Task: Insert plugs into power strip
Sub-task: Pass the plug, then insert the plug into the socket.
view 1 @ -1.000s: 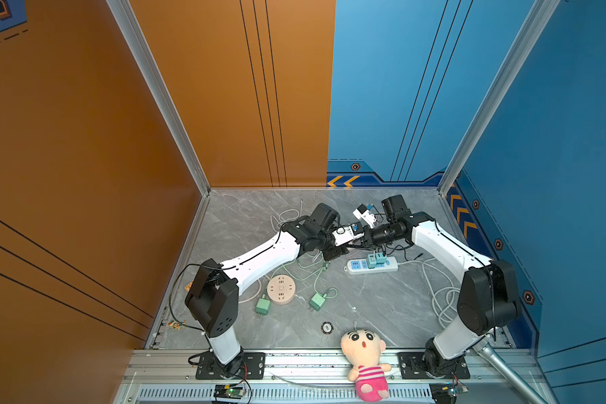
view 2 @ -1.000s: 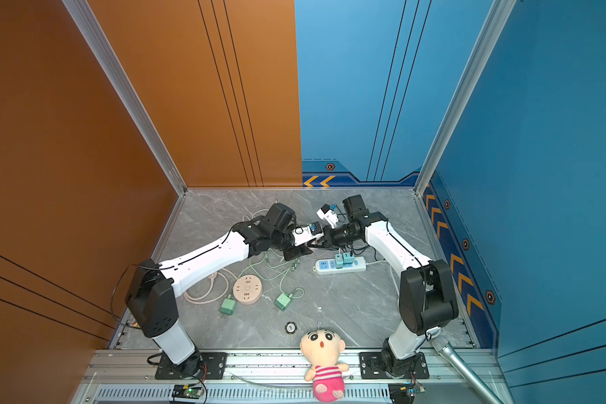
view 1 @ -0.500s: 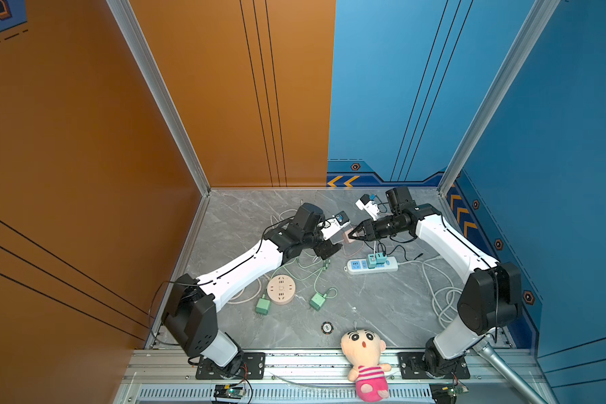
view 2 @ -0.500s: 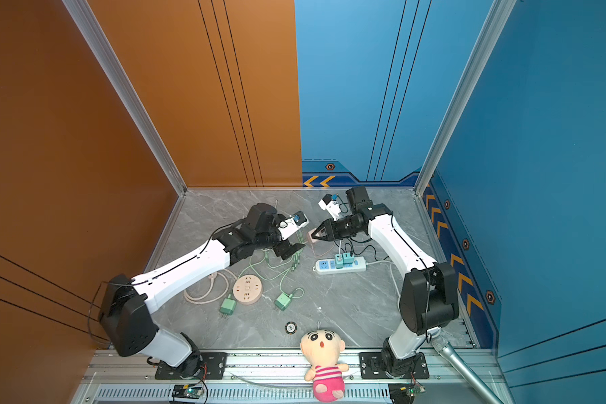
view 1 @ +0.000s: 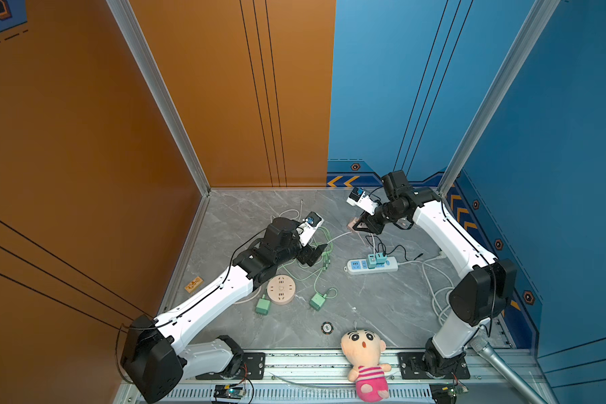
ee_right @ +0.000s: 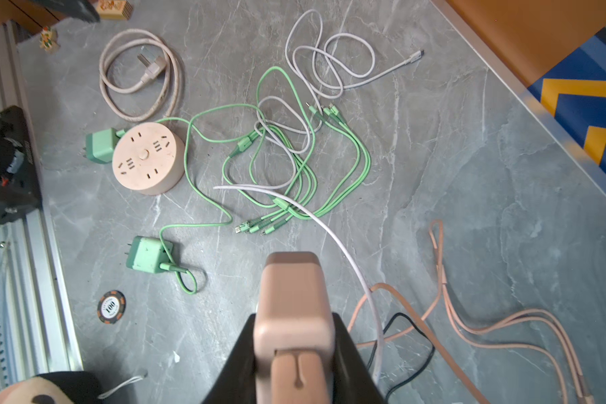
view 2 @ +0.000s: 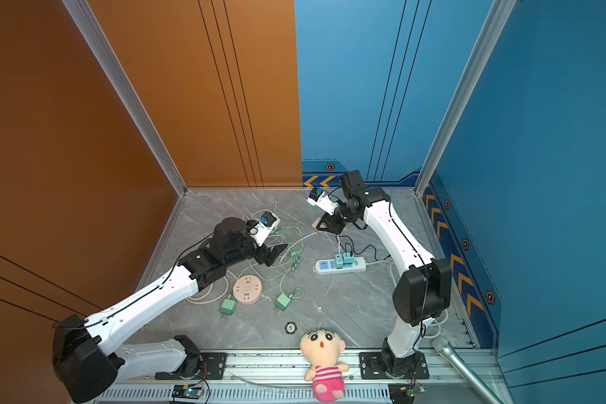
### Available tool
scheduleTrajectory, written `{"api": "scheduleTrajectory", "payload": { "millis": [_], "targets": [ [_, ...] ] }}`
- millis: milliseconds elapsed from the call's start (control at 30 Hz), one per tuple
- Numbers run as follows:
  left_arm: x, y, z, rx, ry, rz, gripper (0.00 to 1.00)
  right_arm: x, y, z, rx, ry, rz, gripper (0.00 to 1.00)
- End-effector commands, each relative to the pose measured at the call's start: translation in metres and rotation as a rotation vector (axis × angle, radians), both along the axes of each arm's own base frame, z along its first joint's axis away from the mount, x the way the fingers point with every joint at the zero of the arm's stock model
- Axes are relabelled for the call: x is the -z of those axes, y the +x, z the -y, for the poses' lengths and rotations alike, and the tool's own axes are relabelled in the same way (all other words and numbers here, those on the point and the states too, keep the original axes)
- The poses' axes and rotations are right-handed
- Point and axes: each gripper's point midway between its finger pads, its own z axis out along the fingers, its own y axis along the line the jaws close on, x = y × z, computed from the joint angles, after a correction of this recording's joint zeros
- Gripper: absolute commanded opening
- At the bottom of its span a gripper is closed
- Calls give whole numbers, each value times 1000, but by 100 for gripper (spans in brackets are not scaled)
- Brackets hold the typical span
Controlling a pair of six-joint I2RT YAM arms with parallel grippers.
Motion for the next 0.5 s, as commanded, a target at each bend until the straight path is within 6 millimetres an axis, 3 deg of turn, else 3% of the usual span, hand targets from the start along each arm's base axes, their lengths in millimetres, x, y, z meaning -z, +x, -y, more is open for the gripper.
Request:
{"api": "scheduleTrajectory", "payload": {
  "millis": [0,233,467],
  "targets": [
    [-1,-2,-9,-34,-23,-14,92,1,-5,8,-148,-88,76,0],
    [20,-2,-12,-40,-16,-54,92,23,-5,8,-281,-234,139,0],
    [35,4,-11,-42,-17,-99,92,47,-20,-2,-383,-349,145,0]
  ]
}}
